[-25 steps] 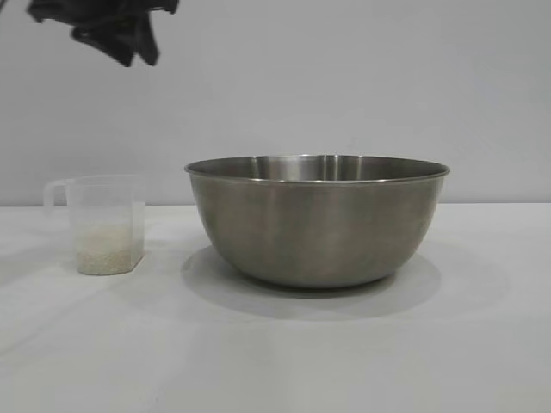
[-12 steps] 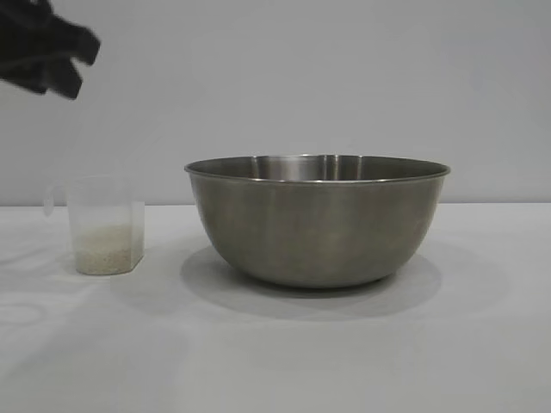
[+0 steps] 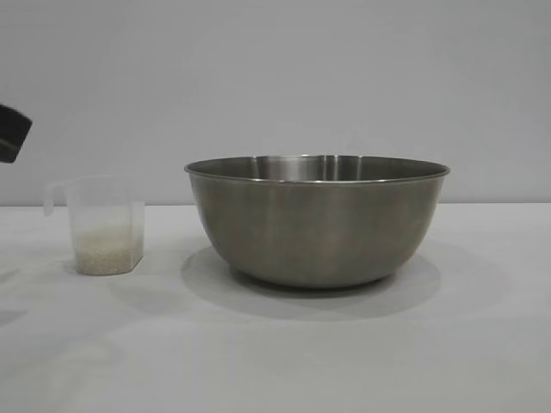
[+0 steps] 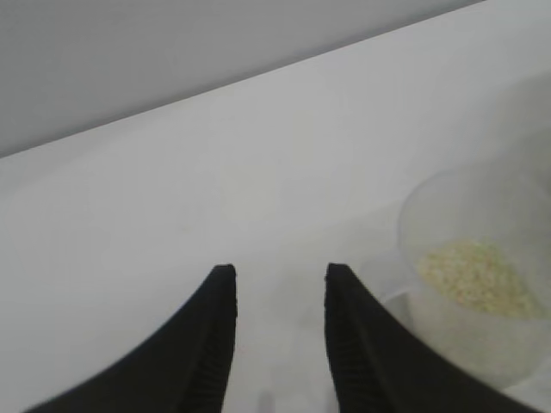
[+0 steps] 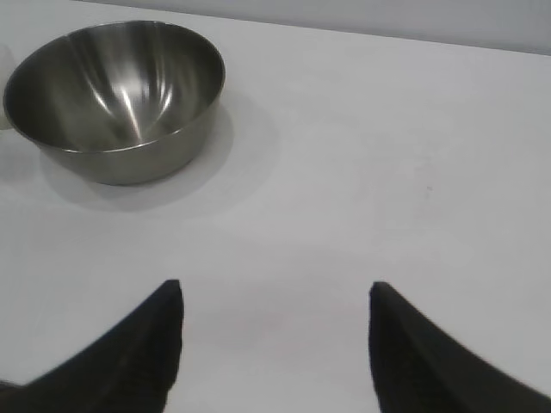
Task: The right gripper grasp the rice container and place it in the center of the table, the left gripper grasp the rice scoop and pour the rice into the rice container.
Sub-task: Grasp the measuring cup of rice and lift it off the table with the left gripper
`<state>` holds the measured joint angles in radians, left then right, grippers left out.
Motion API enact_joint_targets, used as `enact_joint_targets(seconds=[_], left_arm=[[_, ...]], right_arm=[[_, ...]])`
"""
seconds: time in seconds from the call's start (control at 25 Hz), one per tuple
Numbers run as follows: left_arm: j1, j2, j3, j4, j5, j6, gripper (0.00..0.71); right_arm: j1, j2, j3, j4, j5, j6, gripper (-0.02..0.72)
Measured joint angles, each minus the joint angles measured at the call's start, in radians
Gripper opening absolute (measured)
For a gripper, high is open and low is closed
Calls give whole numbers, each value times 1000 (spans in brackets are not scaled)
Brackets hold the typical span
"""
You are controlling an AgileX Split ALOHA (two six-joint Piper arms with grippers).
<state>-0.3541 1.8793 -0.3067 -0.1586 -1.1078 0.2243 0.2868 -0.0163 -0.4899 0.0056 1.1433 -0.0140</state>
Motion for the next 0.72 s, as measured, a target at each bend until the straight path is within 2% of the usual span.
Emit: enact_joint_targets(seconds=[0.44, 0.72], left_arm=[[0, 169, -10, -30, -30, -66, 219], [0, 184, -59, -30, -37, -90, 219]], right_arm=[[0, 0, 0, 0, 0, 0, 429], [0, 0, 0, 0, 0, -1, 429]])
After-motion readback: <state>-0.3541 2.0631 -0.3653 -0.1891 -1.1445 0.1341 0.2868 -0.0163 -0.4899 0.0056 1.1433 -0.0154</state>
